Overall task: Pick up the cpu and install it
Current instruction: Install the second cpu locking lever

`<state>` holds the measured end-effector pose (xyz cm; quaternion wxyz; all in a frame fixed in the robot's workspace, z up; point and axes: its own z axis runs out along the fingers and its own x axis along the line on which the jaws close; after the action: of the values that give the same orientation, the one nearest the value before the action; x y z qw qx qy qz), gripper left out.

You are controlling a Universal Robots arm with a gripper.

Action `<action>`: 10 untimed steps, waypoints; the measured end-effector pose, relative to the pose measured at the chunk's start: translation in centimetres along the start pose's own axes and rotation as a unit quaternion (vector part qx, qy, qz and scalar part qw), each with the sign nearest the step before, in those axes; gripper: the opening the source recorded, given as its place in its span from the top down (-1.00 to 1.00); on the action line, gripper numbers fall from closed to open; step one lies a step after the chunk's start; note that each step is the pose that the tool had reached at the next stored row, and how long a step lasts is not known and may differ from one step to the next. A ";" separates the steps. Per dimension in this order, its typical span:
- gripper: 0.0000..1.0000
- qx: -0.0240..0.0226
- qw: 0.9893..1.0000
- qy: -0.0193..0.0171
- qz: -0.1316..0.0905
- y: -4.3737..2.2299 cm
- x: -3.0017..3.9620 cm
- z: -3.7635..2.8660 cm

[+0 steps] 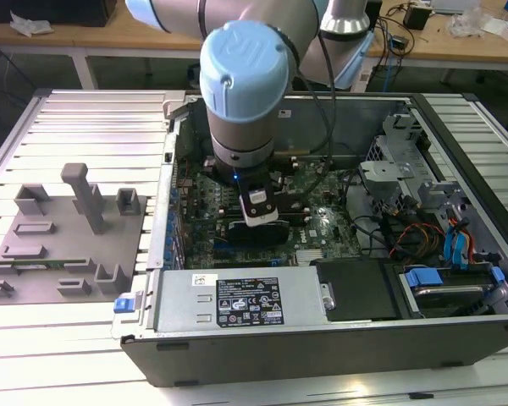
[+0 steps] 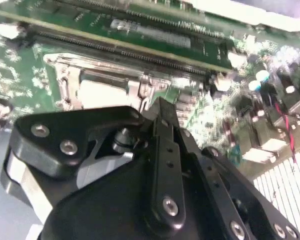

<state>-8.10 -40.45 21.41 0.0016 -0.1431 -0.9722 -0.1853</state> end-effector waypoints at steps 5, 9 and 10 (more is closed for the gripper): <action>0.79 0.022 1.000 -0.007 0.000 0.64 0.06 -1.62; 0.79 0.055 0.998 -0.018 0.001 1.15 -1.03 -1.45; 0.79 0.055 0.998 -0.018 0.001 1.34 -1.52 -1.39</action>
<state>-6.33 -40.19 23.10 -0.0074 -0.1475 -0.9806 -0.1286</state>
